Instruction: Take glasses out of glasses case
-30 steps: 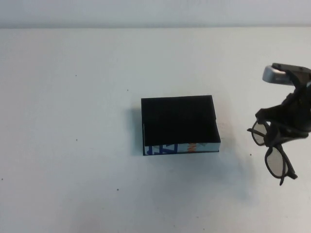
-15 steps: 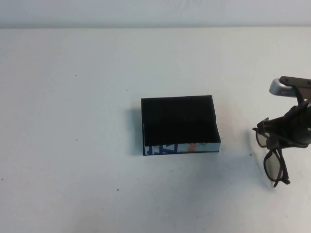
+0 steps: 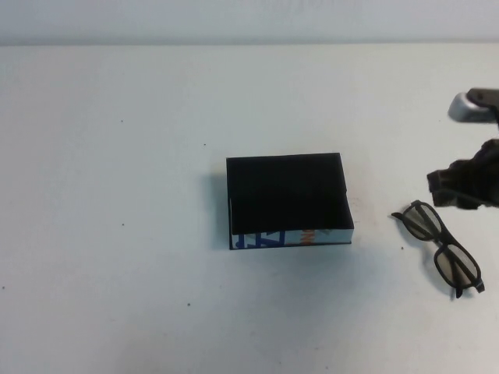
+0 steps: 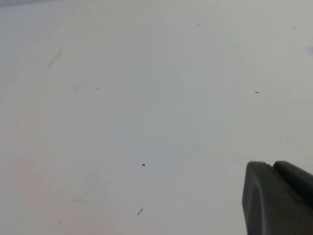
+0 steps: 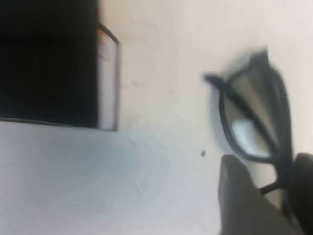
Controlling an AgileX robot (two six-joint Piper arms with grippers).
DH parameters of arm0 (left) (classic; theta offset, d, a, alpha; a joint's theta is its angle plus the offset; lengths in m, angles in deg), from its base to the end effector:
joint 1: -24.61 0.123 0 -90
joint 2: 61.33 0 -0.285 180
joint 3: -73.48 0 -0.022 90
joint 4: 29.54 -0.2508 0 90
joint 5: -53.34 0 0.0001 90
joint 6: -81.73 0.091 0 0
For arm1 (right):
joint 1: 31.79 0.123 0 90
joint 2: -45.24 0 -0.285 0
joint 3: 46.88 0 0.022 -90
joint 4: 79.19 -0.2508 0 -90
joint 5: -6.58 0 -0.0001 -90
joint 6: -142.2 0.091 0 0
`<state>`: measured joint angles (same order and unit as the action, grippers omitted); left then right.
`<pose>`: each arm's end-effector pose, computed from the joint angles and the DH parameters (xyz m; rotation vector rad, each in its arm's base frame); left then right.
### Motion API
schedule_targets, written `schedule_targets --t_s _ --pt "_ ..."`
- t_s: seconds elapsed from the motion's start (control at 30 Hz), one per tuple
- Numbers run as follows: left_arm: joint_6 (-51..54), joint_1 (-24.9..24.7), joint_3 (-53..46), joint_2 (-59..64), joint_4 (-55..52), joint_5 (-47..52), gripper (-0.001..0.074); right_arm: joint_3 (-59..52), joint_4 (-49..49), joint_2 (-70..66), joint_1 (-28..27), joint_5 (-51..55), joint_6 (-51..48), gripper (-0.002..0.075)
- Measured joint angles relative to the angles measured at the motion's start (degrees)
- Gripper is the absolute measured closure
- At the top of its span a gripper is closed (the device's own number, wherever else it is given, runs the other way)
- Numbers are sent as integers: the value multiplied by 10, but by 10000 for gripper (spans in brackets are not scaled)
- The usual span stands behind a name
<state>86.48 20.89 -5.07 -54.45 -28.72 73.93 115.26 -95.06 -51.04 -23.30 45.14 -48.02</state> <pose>0.0526 -0.0039 0.1738 0.1278 1.8459 -0.0015 0.3059 0.0614 0.2449 -0.2002 2.6431 0.2896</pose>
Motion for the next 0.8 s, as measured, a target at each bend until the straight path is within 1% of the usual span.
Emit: schedule_targets --t_s 0.07,0.2,0.27,0.37,0.5,0.6,0.73,0.8 --pt "0 0 0 0 0 0 739 0 -3 56 0 -1 -26 557" --pt "0 0 0 0 0 0 739 -21 -18 194 0 -36 -48 685" --pt "0 0 0 0 0 0 740 -46 -24 248 0 -61 -49 718" --pt "0 0 0 0 0 0 739 -103 -27 315 -2 -99 -50 735" --pt "0 0 0 0 0 0 740 -190 -28 395 -5 -147 -51 739" --pt "0 0 0 0 0 0 739 -266 -29 458 -5 -234 -52 741" --pt "0 0 0 0 0 0 739 -372 -31 545 -5 -373 -83 742" --pt "0 0 0 0 0 0 739 -412 -32 583 -5 -411 -99 742"
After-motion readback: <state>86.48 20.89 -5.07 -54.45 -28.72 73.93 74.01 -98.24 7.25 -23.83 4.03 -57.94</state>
